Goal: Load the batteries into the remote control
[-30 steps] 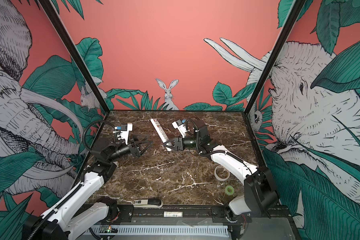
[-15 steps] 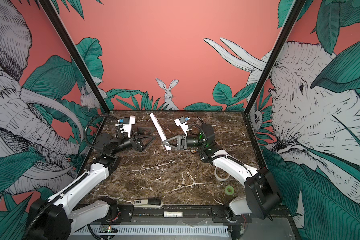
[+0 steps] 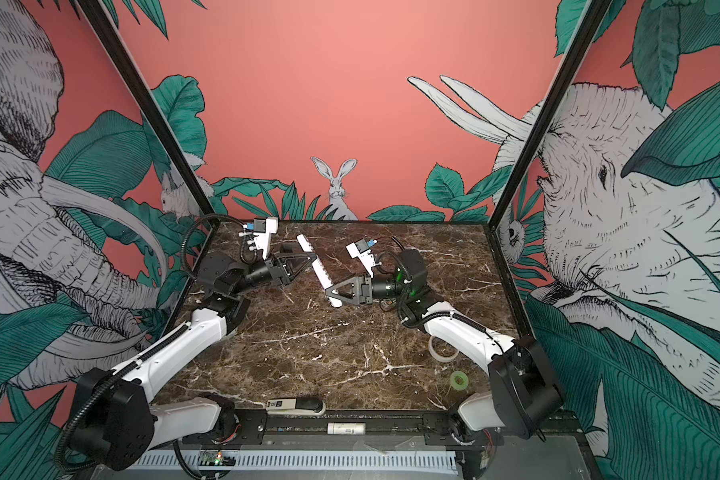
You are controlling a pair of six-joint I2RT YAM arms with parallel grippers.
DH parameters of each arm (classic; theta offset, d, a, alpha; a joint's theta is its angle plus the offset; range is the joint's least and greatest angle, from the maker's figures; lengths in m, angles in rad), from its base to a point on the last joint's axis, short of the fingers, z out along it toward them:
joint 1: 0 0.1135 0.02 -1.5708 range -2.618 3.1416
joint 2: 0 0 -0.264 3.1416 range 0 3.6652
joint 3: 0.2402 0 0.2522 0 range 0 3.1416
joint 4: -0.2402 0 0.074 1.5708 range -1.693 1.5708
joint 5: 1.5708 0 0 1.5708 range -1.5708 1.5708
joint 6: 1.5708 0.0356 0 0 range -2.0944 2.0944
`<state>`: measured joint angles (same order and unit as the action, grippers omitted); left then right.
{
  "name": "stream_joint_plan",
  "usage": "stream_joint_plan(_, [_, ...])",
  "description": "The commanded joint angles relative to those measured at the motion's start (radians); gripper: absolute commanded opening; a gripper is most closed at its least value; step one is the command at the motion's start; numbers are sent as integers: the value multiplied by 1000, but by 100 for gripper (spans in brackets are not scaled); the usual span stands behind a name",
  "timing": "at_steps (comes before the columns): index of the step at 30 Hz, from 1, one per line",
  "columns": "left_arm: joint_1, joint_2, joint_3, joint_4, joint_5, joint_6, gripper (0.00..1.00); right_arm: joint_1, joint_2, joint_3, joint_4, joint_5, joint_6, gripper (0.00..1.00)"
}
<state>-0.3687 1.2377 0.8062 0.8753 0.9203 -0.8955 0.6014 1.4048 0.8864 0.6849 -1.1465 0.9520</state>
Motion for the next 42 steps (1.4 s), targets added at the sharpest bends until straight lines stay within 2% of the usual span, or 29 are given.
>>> stream_joint_plan(1, [-4, -4, 27, 71, 11, -26, 70, 6, -34, -7, 56, -21, -26, 28])
stream_joint_plan(4, [-6, -10, 13, 72, 3, -13, 61, 8, -26, -14, 117, -31, 14, 28])
stream_joint_plan(9, [-5, -22, 6, 64, -4, -7, 37, 8, 6, -21, 224, -41, 92, 30])
stream_joint_plan(13, [-6, -35, 3, 27, -15, 11, 25, 8, 24, -26, 259, -41, 110, 33])
stream_joint_plan(16, [-6, -54, 3, -49, -25, 56, 17, 8, 33, -26, 252, -41, 102, 42])
stream_joint_plan(17, [-6, -65, 9, -106, -35, 88, 14, 8, 35, -26, 242, -41, 95, 48])
stream_joint_plan(20, [-6, -105, 50, -376, -97, 232, 0, 6, 35, -21, 131, -30, 13, 63])
stream_joint_plan(22, [-6, -128, 88, -592, -168, 338, 0, 6, 24, -11, -10, -15, -89, 70])
stream_joint_plan(24, [-5, -144, 115, -764, -245, 407, 0, 6, 8, 14, -258, 29, -263, 76])
stream_joint_plan(26, [-6, -149, 135, -895, -310, 450, 0, 6, -5, 49, -484, 101, -429, 78])
stream_joint_plan(27, [-5, -147, 148, -976, -377, 464, 0, 7, -10, 69, -579, 145, -502, 79])
stream_joint_plan(28, [-6, -142, 157, -1034, -414, 470, 0, 6, -11, 79, -637, 187, -544, 81])
stream_joint_plan(30, [-6, -128, 159, -1143, -508, 449, 0, 8, -9, 113, -788, 325, -637, 84])
stream_joint_plan(34, [-6, -104, 96, -1200, -642, 333, 0, 24, 22, 165, -957, 508, -739, 88])
stream_joint_plan(39, [-7, -27, 24, -1223, -734, 135, 0, 61, 46, 171, -1017, 617, -785, 89])
stream_joint_plan(42, [-13, 14, -28, -1168, -768, 12, 0, 92, 62, 156, -1020, 670, -785, 89])
